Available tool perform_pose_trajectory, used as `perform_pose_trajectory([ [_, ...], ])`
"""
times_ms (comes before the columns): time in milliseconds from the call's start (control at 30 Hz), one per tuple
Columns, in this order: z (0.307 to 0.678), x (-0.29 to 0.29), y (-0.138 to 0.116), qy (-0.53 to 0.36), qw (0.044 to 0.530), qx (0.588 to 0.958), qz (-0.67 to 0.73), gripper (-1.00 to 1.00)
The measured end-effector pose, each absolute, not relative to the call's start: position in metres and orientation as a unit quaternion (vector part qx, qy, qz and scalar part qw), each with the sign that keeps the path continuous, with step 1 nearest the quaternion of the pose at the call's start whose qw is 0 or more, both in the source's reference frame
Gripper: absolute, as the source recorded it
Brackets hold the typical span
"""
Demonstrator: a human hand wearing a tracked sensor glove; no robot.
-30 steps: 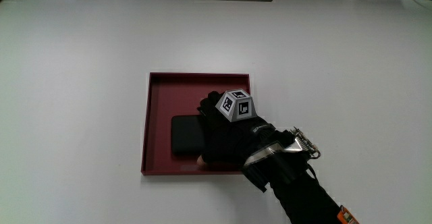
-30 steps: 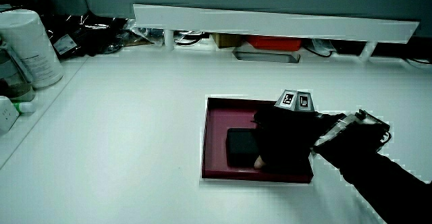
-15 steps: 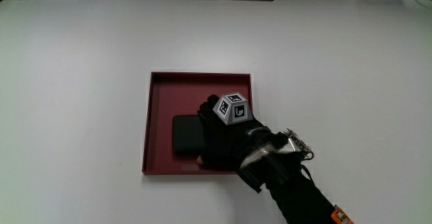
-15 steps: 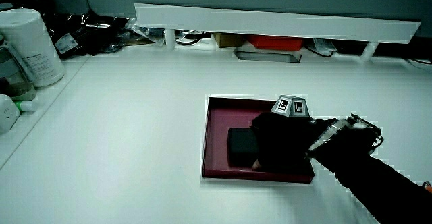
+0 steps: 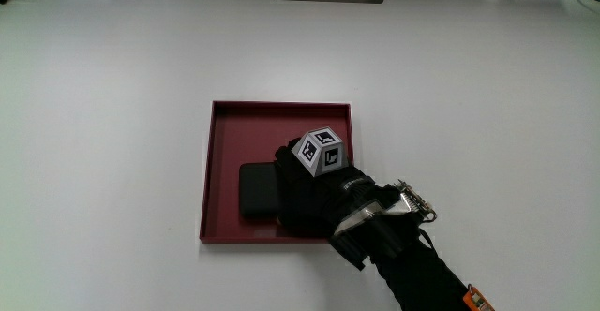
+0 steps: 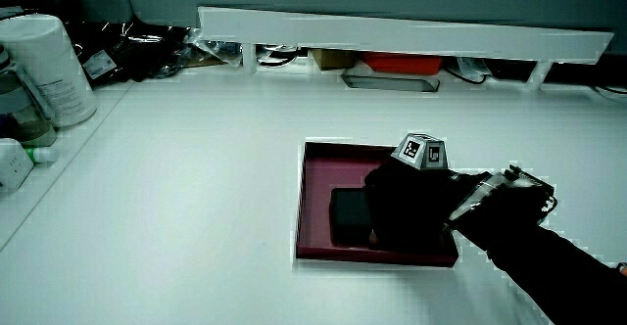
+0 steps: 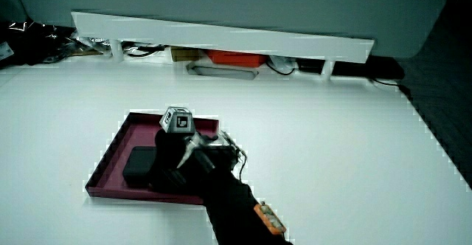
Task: Pick battery from plate
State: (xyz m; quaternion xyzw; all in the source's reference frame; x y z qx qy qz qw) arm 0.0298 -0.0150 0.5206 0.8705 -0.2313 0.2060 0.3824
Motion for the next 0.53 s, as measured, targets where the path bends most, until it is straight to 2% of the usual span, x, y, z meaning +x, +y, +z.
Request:
perform_pose_trajectory([
  [300,0.483,0.058,-0.027,-0.234,0.368,0.871,0.226,1.00],
  [333,0.498,0.063,-0.030,-0.250,0.370,0.858,0.254,1.00],
  [533,0.482,0.096,-0.030,-0.246,0.354,0.855,0.288,1.00],
])
